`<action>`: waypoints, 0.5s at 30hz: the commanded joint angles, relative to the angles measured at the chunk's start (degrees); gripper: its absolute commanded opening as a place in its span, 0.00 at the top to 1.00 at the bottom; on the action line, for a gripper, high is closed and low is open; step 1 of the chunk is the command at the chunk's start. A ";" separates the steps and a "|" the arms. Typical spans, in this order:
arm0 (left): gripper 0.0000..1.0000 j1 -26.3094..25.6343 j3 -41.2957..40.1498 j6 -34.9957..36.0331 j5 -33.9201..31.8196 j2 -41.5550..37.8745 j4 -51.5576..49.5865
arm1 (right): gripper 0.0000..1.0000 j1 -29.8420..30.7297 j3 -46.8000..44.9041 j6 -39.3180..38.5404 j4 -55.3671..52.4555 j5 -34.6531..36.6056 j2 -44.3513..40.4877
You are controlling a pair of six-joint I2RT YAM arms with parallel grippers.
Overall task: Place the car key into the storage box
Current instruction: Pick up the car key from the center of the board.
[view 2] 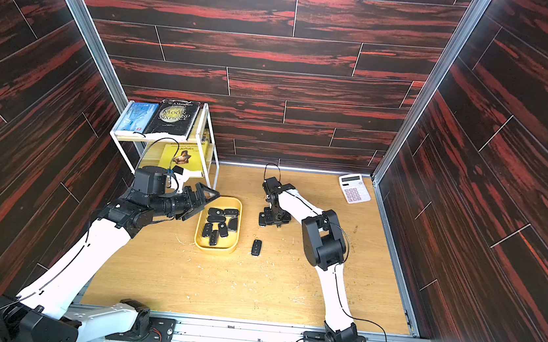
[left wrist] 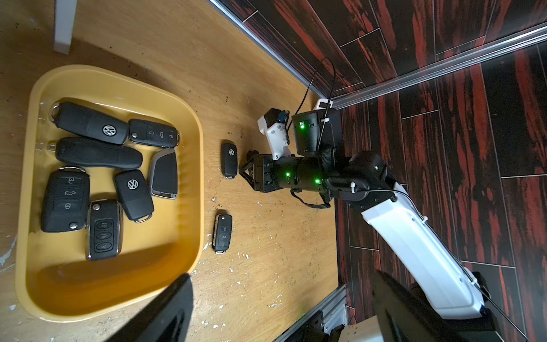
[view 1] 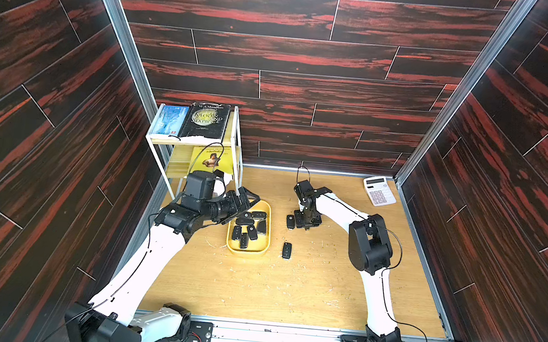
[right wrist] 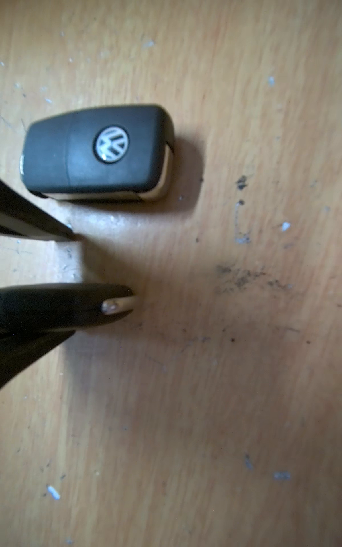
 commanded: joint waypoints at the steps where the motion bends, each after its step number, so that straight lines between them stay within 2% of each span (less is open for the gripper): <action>1: 0.03 0.14 1.57 1.13 0.45 0.17 -0.53 | 0.58 0.46 -0.17 0.18 -1.92 0.05 1.98; 3: 0.03 0.10 1.61 1.15 0.45 0.17 -0.50 | 0.62 0.46 -0.09 0.21 -1.87 -0.28 2.16; 6: 0.03 0.15 1.57 1.15 0.54 0.23 -0.33 | 0.76 0.46 -0.09 0.27 -2.01 -0.38 2.35; 10: 0.03 0.15 1.52 1.06 1.15 0.49 0.06 | 0.85 0.46 -0.52 0.46 -1.92 0.32 2.02; 15: 0.03 0.15 1.39 1.15 1.36 0.78 0.66 | 0.90 0.46 -0.88 0.67 -2.00 0.54 0.38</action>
